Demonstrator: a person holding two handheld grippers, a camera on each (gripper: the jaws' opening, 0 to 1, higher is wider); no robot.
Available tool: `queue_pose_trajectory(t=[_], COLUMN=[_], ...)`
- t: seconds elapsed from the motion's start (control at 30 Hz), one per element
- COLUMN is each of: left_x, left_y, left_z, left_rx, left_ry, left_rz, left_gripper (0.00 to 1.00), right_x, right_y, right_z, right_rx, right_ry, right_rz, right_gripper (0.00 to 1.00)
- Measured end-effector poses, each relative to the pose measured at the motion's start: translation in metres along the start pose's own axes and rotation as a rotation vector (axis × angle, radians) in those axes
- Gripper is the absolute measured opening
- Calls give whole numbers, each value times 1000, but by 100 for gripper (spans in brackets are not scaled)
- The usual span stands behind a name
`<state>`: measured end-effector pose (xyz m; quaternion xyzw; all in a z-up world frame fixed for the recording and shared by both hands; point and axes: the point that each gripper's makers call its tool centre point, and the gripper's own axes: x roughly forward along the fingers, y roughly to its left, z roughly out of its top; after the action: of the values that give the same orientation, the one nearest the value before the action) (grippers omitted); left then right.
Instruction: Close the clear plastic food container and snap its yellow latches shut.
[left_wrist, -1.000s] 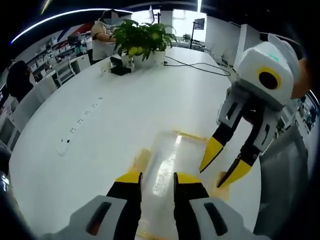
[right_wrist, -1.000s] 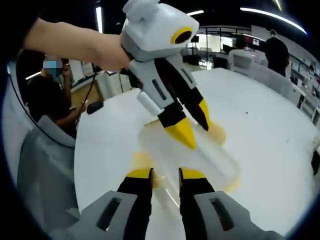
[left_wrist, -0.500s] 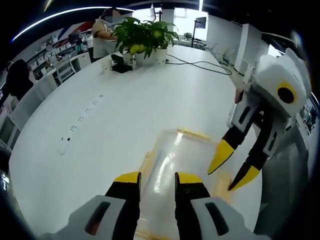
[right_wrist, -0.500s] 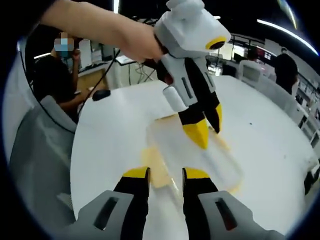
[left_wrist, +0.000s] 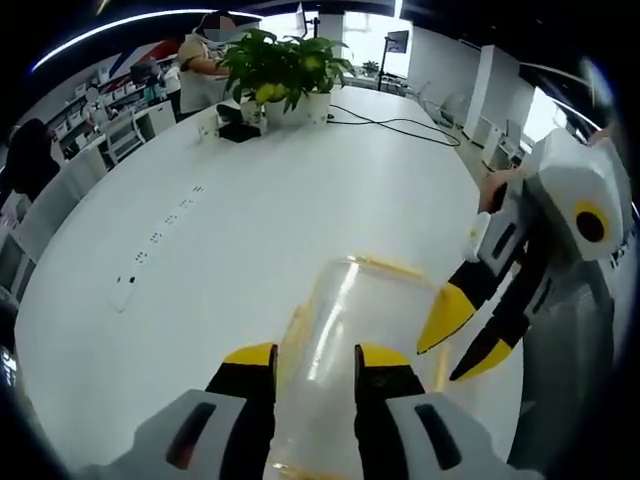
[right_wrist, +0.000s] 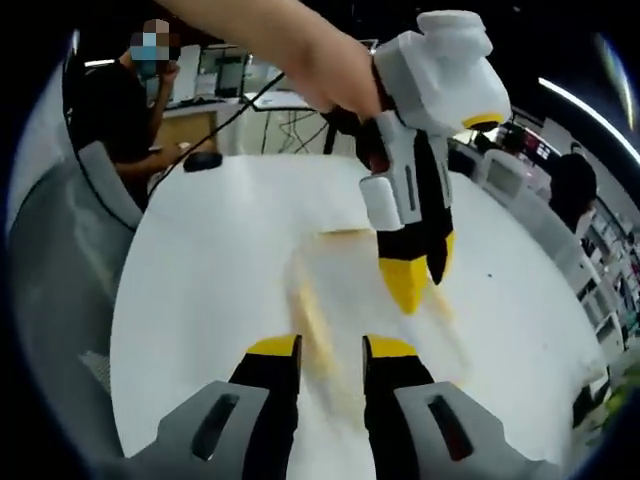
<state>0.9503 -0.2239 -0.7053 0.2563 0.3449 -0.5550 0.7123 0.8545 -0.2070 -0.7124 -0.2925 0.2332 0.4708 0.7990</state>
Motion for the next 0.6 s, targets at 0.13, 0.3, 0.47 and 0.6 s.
queue_pose_trajectory(t=[0.13,0.3,0.47,0.6], left_x=[2,6,10,13], left_y=[2,4,-1,-2], left_z=[1,4,5,3], left_rx=[4,-19,-32,-61], left_ry=[4,3,23,47], left_rz=[-16,-49,-116,-163], left_gripper=[26,26,23,24], right_x=[2,4,4,6], right_y=[0,-2,-3,-2], right_z=[1,2,2,3], right_rx=[-29,-34,-27,-25], right_ry=[0,-2,-6,-6], right_rz=[-7,-17,-16,-13], right_gripper=[21,20,21,21])
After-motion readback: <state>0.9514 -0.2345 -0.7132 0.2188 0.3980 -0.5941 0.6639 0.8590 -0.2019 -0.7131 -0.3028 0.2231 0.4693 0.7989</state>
